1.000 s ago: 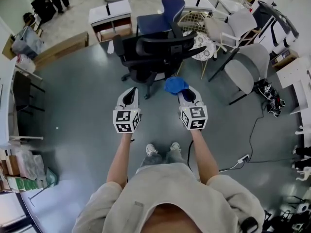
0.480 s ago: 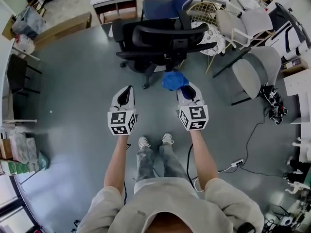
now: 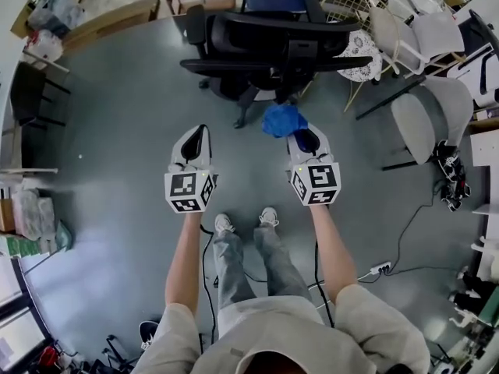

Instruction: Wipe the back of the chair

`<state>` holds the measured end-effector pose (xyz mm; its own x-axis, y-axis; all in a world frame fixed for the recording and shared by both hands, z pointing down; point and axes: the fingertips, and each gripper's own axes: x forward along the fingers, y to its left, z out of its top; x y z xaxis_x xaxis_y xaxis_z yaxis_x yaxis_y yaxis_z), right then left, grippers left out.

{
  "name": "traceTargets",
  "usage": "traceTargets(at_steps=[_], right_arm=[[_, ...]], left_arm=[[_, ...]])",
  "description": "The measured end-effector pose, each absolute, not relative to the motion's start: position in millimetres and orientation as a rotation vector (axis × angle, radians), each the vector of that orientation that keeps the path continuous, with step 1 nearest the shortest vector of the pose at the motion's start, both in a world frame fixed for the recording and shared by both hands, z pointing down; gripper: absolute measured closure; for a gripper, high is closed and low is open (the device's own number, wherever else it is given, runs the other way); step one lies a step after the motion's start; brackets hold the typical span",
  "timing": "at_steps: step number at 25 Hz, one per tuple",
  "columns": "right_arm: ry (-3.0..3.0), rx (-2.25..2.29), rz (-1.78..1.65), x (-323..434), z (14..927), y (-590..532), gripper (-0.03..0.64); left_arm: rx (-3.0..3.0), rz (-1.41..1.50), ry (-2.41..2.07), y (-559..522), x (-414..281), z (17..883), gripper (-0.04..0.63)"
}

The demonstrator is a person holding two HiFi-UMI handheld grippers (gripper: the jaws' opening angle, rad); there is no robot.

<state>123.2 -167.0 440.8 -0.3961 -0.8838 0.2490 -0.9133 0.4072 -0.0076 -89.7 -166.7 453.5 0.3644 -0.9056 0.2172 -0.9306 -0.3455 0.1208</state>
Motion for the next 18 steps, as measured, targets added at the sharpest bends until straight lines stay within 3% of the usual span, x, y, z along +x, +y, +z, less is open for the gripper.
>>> traceTargets(at_steps=[18], right_arm=[[-2.448, 1.655, 0.096, 60.0, 562.5, -221.6, 0.548]], left_arm=[[2.510, 0.135, -1.527, -230.7, -100.2, 578.6, 0.591]])
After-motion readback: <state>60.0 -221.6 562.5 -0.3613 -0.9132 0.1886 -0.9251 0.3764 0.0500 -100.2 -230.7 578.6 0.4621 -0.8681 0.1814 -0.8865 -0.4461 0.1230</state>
